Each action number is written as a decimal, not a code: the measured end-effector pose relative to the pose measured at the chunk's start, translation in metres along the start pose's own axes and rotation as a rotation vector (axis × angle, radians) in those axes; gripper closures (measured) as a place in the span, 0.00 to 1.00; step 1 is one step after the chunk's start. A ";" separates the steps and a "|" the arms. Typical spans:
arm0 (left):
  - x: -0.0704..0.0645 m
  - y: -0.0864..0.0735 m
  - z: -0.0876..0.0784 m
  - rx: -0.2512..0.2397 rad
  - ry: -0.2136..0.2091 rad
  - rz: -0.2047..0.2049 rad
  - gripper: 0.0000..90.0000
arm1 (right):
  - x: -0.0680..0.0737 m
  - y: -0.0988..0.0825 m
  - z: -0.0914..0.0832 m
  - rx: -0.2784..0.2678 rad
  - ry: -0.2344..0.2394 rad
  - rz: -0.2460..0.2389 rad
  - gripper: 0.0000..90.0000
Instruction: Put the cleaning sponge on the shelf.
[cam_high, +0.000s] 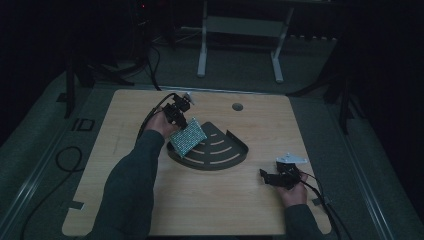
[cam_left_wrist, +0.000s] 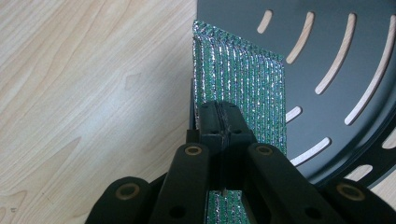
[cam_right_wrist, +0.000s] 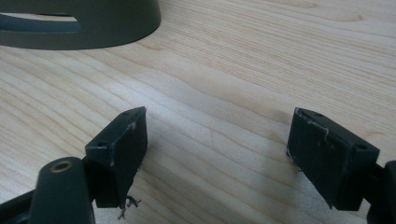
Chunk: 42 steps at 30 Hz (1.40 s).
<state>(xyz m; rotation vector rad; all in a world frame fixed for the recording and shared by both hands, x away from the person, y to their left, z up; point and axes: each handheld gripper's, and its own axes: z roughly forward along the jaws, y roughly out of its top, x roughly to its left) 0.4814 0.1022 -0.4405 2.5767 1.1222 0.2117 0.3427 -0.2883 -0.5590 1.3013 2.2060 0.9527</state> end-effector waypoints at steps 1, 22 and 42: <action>0.000 0.000 0.001 0.002 -0.001 0.000 1.00 | 0.000 0.000 0.000 0.000 0.000 -0.001 0.22; 0.002 -0.007 0.015 0.044 0.020 0.007 1.00 | 0.000 0.000 0.000 0.000 0.000 0.000 0.22; -0.001 -0.008 0.022 0.054 0.036 0.013 0.99 | 0.000 0.000 0.000 0.000 0.000 0.000 0.22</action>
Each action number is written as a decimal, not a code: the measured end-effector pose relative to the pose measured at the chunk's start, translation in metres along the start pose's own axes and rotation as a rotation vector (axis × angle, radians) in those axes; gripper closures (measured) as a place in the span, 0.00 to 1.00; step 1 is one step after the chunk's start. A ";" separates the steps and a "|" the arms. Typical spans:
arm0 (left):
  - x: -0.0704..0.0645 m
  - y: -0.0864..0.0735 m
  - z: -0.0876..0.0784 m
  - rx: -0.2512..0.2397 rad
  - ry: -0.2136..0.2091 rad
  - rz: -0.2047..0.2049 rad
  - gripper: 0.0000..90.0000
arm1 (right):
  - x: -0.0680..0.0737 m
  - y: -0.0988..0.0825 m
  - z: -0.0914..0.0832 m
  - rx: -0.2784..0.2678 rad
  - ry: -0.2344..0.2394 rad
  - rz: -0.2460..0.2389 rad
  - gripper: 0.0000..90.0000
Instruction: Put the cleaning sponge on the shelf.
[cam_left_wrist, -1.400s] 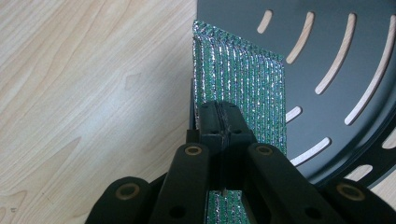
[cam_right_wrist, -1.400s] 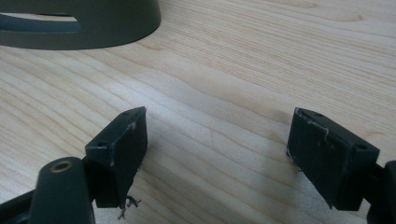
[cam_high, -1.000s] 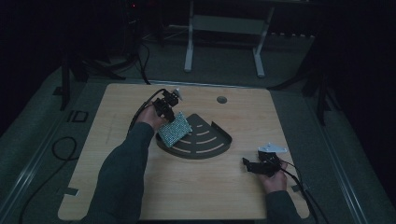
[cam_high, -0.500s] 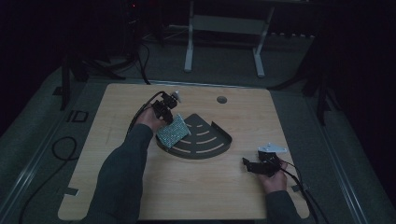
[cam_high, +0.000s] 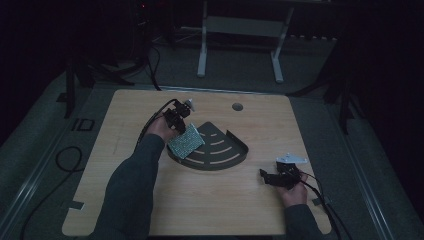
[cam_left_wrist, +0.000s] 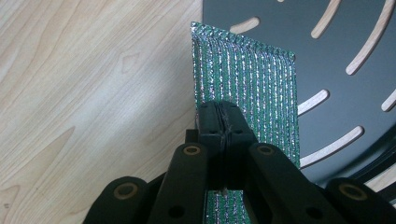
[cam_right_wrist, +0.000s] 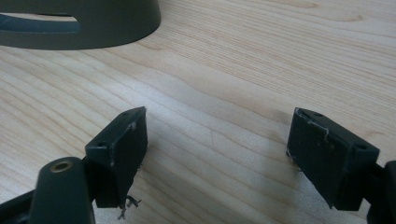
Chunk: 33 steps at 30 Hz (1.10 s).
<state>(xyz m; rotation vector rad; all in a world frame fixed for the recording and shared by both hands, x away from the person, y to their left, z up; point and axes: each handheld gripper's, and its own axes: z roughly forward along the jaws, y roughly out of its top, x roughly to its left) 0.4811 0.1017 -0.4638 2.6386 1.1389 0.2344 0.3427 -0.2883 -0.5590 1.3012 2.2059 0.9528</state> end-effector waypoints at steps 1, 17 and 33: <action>0.000 0.000 0.000 0.002 0.002 -0.001 0.99 | 0.000 0.000 0.000 0.000 0.000 -0.001 0.22; 0.000 0.000 0.005 0.024 0.007 -0.008 0.98 | 0.000 0.000 0.000 0.000 0.000 0.000 0.22; -0.002 0.002 0.008 0.037 0.003 -0.001 0.98 | 0.000 0.000 0.000 0.000 0.000 -0.001 0.22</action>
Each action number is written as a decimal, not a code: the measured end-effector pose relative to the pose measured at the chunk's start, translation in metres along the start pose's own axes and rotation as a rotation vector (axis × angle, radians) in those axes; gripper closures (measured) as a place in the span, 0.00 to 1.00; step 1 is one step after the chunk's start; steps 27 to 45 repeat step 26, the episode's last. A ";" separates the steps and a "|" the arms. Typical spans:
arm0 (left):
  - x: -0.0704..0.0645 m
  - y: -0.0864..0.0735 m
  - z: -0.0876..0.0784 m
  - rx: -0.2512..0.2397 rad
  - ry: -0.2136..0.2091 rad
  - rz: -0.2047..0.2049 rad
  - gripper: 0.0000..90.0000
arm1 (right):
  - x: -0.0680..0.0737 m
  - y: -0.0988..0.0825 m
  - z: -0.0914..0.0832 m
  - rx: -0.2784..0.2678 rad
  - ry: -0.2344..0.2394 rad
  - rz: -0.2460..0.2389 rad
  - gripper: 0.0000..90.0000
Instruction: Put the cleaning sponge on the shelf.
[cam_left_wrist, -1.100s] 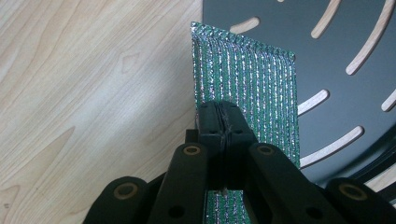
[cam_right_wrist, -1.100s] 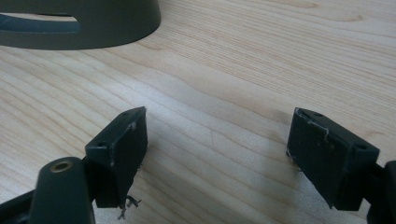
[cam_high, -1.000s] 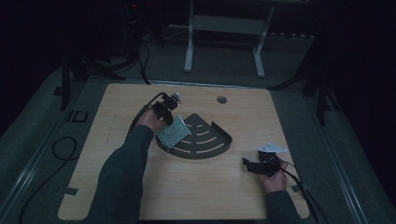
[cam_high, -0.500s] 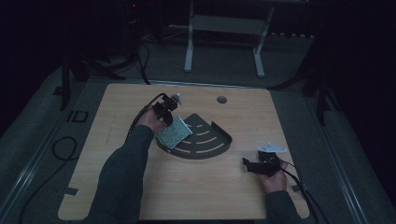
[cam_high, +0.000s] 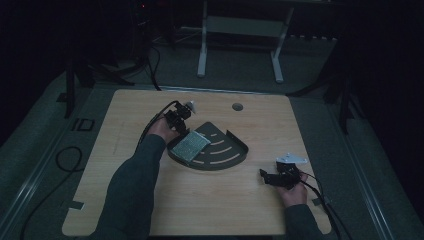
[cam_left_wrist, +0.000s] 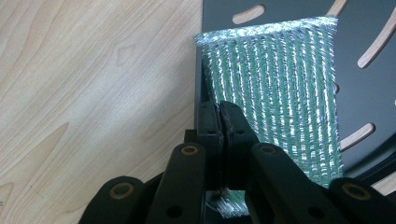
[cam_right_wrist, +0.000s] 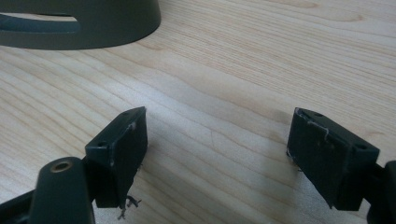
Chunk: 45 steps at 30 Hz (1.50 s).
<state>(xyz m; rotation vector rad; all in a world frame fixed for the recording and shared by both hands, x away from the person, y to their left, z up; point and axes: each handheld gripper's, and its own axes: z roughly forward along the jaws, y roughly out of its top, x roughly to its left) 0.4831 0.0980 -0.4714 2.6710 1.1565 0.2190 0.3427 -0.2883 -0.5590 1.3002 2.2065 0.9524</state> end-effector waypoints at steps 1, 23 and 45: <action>0.000 0.000 0.000 -0.002 -0.002 -0.001 0.98 | 0.000 0.000 0.000 0.000 0.000 0.000 0.22; 0.016 -0.016 -0.026 -0.081 -0.029 -0.049 0.82 | 0.000 0.000 0.000 0.000 0.000 0.000 0.22; 0.020 -0.024 -0.033 -0.087 -0.013 -0.057 0.77 | 0.000 0.000 0.000 0.000 0.000 0.000 0.22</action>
